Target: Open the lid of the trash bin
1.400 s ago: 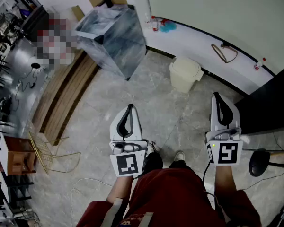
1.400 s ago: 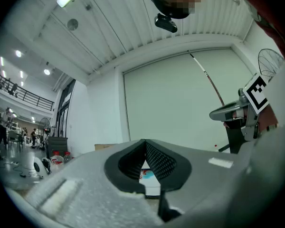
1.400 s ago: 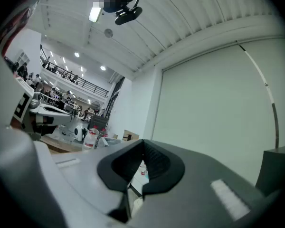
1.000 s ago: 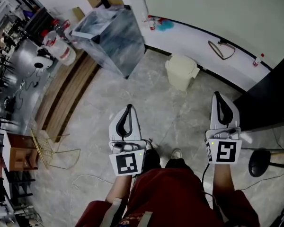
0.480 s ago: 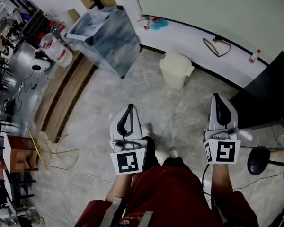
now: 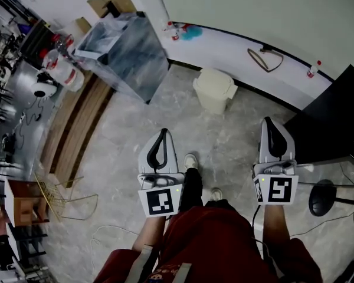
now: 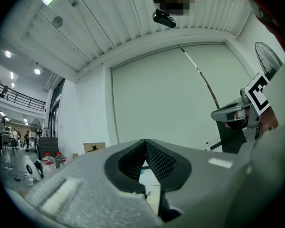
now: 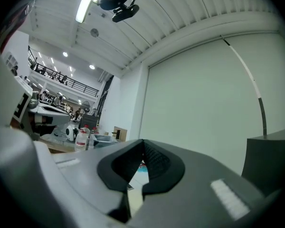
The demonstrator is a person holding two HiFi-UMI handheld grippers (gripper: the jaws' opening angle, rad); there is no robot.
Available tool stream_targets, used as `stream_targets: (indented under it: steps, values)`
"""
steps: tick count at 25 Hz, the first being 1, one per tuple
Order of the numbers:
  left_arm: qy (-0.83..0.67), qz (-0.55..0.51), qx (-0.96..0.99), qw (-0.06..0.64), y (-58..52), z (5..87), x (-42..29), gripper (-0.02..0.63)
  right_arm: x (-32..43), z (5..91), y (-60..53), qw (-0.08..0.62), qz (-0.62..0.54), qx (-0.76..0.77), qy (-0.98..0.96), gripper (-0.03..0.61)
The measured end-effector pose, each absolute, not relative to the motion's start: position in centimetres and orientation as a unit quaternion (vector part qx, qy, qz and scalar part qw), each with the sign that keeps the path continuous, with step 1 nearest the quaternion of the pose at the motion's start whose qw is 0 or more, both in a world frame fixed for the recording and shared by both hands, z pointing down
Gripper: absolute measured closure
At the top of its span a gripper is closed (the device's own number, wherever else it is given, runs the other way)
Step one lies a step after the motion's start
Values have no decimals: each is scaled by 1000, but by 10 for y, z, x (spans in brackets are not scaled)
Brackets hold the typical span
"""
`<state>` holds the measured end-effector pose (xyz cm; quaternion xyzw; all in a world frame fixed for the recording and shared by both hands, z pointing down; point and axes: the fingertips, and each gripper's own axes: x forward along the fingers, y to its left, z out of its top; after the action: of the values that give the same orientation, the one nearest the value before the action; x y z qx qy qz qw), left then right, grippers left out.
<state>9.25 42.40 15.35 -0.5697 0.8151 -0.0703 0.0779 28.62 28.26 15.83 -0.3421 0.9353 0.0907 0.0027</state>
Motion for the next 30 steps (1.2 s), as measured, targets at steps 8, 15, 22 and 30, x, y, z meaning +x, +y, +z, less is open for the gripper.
stream_targets:
  steps: [8,15,22,30]
  values:
    - [804,-64,-588,65,382,169,49,609,244,166,251,-5,83,-360,929,578]
    - [789,-61,-608,64,330,171,-14,609,190,168,210,-21,93,-378,921,578]
    - [768,-53,-636,54,276,175,-80,609,129,167,169,-32,89,-405,909,578]
    - [743,-52,-667,26,229,198,-140,609,72,176,136,-49,94,-431,896,578]
